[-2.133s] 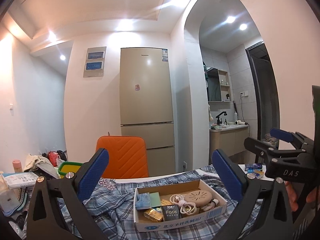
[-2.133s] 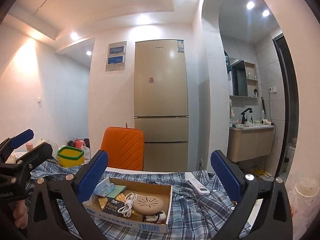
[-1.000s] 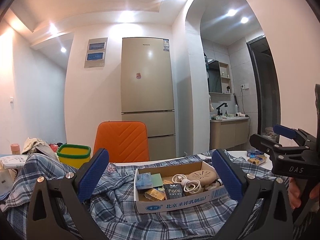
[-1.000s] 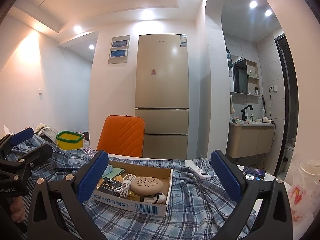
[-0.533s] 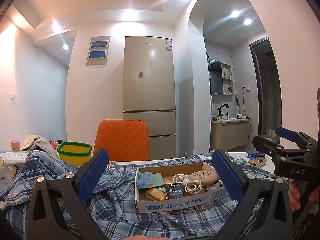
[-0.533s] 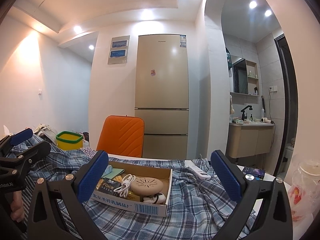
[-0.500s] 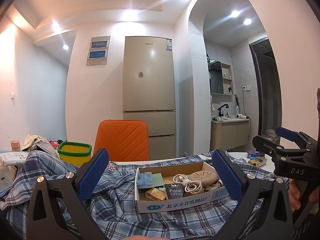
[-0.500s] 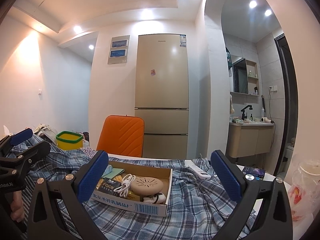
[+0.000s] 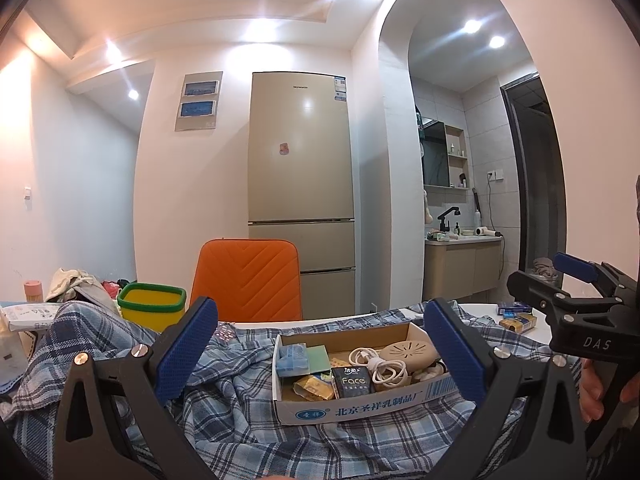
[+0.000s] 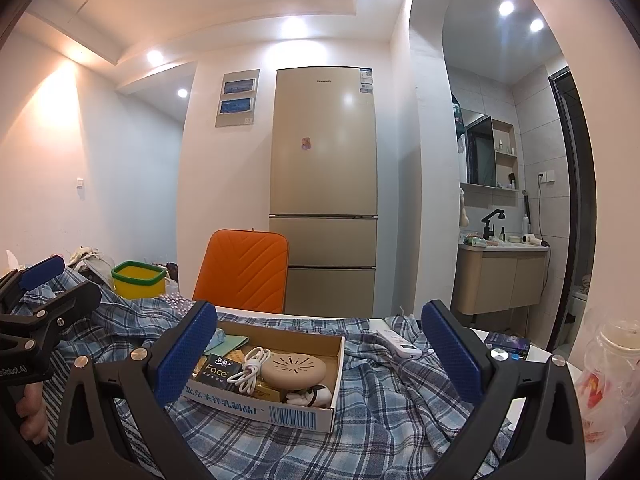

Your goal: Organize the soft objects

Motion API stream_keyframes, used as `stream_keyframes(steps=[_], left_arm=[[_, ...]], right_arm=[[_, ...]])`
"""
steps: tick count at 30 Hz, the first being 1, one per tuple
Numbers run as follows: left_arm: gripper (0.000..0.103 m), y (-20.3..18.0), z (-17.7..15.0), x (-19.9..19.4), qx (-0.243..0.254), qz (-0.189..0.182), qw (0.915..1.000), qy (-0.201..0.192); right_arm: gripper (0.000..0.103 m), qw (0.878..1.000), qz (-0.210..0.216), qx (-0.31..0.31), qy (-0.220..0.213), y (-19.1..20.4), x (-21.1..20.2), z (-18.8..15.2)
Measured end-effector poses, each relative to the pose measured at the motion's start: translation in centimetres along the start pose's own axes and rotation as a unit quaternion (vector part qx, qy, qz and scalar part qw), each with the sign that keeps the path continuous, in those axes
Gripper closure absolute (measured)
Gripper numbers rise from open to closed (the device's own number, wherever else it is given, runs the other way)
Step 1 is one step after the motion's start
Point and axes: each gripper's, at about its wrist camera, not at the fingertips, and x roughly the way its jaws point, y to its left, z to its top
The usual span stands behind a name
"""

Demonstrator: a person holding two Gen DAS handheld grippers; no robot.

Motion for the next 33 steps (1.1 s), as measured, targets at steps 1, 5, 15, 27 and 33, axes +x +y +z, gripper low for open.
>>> stream_keyframes(steps=[1,5,15,27,33], left_arm=[[0.0,0.04,0.01,0.06,-0.001,0.001,1.0,0.001],[0.0,0.13,0.0,0.04,-0.002,0.001,1.0,0.001],[0.0,0.08,-0.08,-0.14,0.0,0.002,1.0,-0.004],[0.0,0.14,-0.15,-0.29,0.0,0.003,1.0,-0.009],[0.0,0.16,-0.21,-0.25,0.001,0.004,1.0,-0.009]], right_arm=[[0.0,1.0,0.0,0.0,0.0,0.04,0.0,-0.03],[0.0,1.0,0.0,0.0,0.0,0.03,0.0,-0.03],[0.0,1.0,0.0,0.0,0.0,-0.04,0.0,0.0],[0.0,1.0,0.0,0.0,0.0,-0.05,-0.02,-0.03],[0.0,1.0,0.0,0.0,0.0,-0.04,0.0,-0.03]])
